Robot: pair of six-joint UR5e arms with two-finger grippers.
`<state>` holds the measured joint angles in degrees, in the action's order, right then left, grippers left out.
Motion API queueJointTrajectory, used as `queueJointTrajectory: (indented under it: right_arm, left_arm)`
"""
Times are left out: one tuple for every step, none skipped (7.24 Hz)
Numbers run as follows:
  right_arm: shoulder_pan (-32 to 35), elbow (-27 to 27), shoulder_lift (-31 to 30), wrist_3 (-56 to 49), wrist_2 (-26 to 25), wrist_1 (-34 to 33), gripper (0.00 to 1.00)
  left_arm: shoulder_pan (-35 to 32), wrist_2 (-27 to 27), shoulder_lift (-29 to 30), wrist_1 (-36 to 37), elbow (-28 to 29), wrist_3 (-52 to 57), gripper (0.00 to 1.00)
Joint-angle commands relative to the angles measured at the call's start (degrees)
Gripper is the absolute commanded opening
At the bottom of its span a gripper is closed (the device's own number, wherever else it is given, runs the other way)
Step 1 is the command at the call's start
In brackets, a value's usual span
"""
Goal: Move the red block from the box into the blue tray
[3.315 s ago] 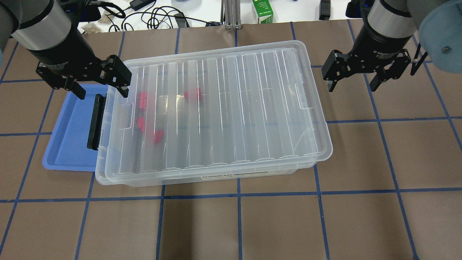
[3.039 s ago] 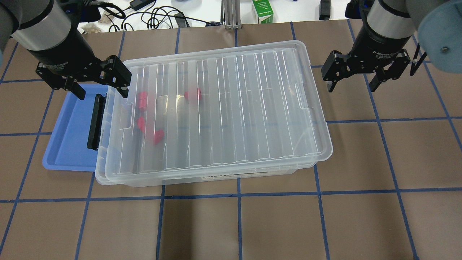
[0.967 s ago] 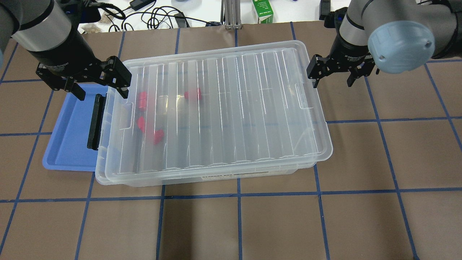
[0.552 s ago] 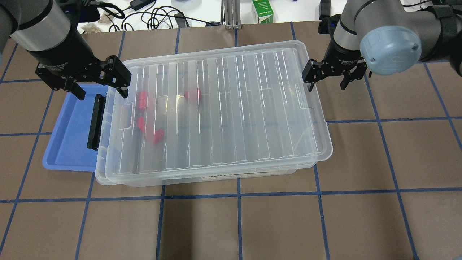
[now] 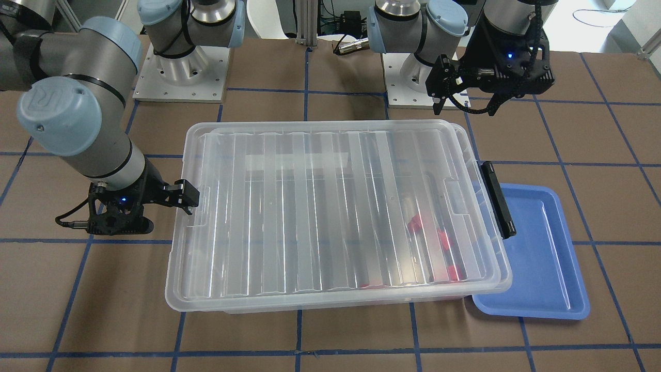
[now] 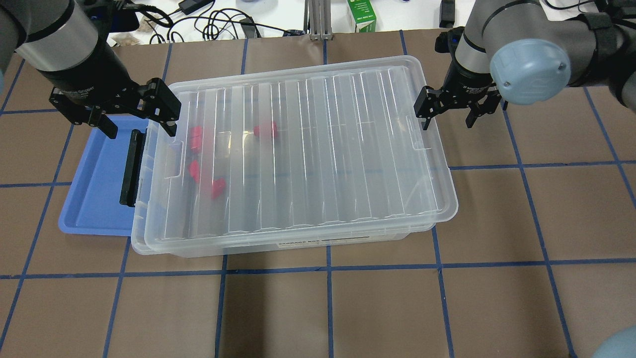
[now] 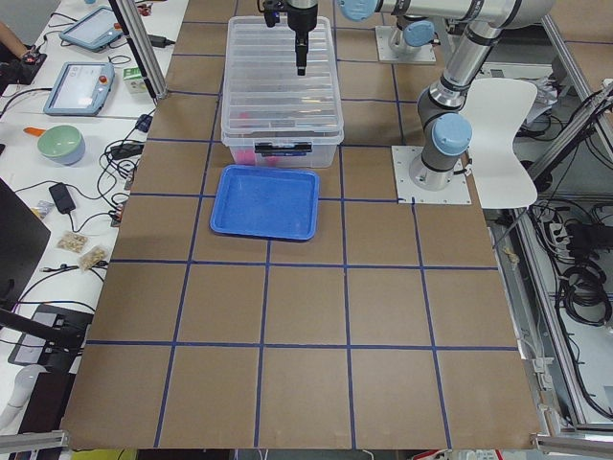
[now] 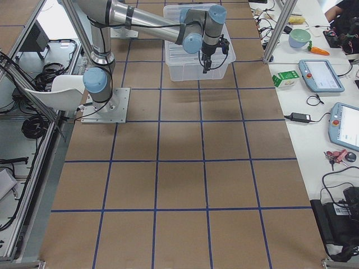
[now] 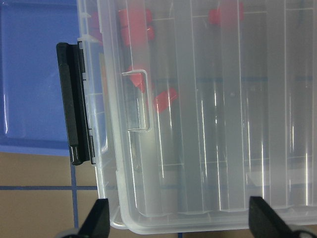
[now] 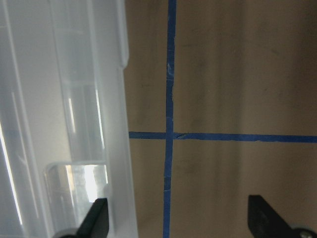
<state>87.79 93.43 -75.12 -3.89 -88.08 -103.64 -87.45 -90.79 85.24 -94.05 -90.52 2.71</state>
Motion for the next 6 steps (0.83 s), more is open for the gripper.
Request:
queueJointTrajectory:
  right_arm:
    - [-0.3, 0.0, 0.3, -0.2, -0.2, 0.0, 1.00]
    - [-0.6, -0.2, 0.3, -0.6, -0.6, -0.2, 1.00]
    - [-0.8, -0.3, 0.4, -1.6, -0.9, -0.4, 1.00]
    - [-1.3, -0.3, 0.3, -1.9, -1.0, -0.4, 1.00]
    - [-3.0, -0.4, 0.3, -2.1, -0.9, -0.3, 1.00]
    - [-5.1, -0.5, 0.2, -2.8, -0.9, -0.2, 1.00]
  left_arm:
    - [0.1, 0.0, 0.0, 0.1, 0.0, 0.0, 1.00]
    - [0.0, 0.0, 0.0, 0.1, 0.0, 0.0, 1.00]
    - [0.1, -0.1, -0.1, 0.0, 0.0, 0.0, 1.00]
    - [0.1, -0.1, -0.1, 0.0, 0.0, 0.0, 1.00]
    - [0.0, -0.1, -0.1, 0.0, 0.0, 0.0, 1.00]
    - [0.1, -0.1, -0.1, 0.0, 0.0, 0.0, 1.00]
